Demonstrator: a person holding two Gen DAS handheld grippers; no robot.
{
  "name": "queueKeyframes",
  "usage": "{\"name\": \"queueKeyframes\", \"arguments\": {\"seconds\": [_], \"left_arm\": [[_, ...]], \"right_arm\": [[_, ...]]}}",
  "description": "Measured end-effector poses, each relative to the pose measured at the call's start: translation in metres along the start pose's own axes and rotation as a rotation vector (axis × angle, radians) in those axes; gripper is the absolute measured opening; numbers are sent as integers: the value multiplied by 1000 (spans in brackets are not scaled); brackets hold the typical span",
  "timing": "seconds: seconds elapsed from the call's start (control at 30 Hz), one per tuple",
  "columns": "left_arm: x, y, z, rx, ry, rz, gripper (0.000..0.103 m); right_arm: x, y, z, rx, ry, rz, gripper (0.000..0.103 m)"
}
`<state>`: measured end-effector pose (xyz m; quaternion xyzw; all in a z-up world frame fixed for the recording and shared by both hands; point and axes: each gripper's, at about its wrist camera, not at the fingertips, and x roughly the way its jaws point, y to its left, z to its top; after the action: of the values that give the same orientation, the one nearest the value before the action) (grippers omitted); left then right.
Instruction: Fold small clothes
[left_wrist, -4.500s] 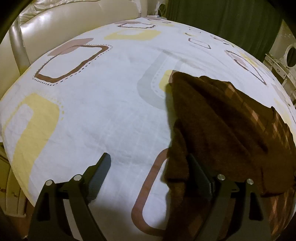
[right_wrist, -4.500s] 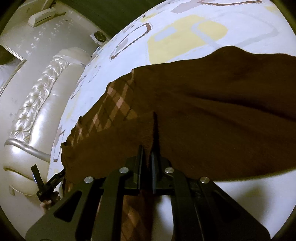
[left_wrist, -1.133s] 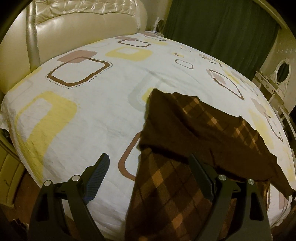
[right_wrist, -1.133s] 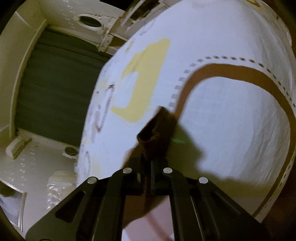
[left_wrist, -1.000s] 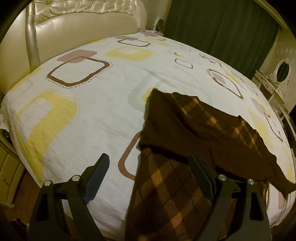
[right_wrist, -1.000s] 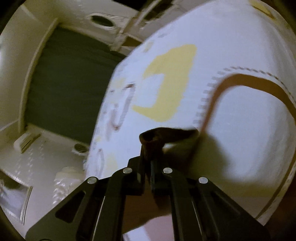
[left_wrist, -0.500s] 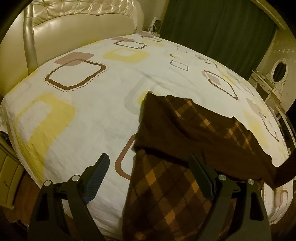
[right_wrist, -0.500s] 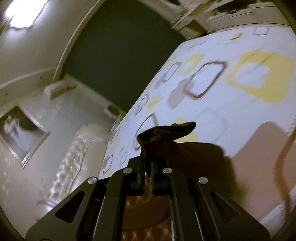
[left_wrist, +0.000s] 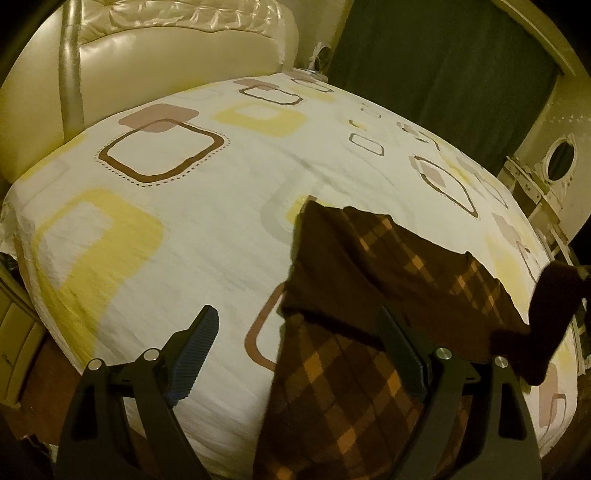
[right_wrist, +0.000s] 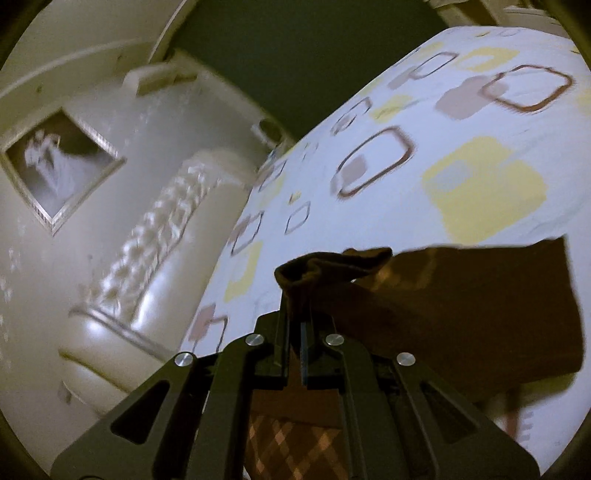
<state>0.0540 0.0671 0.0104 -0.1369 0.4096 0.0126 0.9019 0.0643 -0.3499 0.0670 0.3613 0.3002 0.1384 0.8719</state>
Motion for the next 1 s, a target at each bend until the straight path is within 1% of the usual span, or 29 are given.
{"name": "queueKeyframes", "arguments": {"seconds": [0.27,0.47,0.6,0.87,1.0], "left_arm": [[0,13,4,-29,-4,4,86],[2,17,7,-28,-7,11,86],[2,27,9,-51,-13,13,86],[6,40,12,-85,-7,16,86],[8,42,11,-93,0,13,86]], "right_arm": [[77,42,-46,-71,137,16,3],[118,73,-71,-135,202,23,3],[147,92,-93,-182,256,26,3],[193,111,-133,-224,361,28,3],[213,112,-151,-245,400,7,3]]}}
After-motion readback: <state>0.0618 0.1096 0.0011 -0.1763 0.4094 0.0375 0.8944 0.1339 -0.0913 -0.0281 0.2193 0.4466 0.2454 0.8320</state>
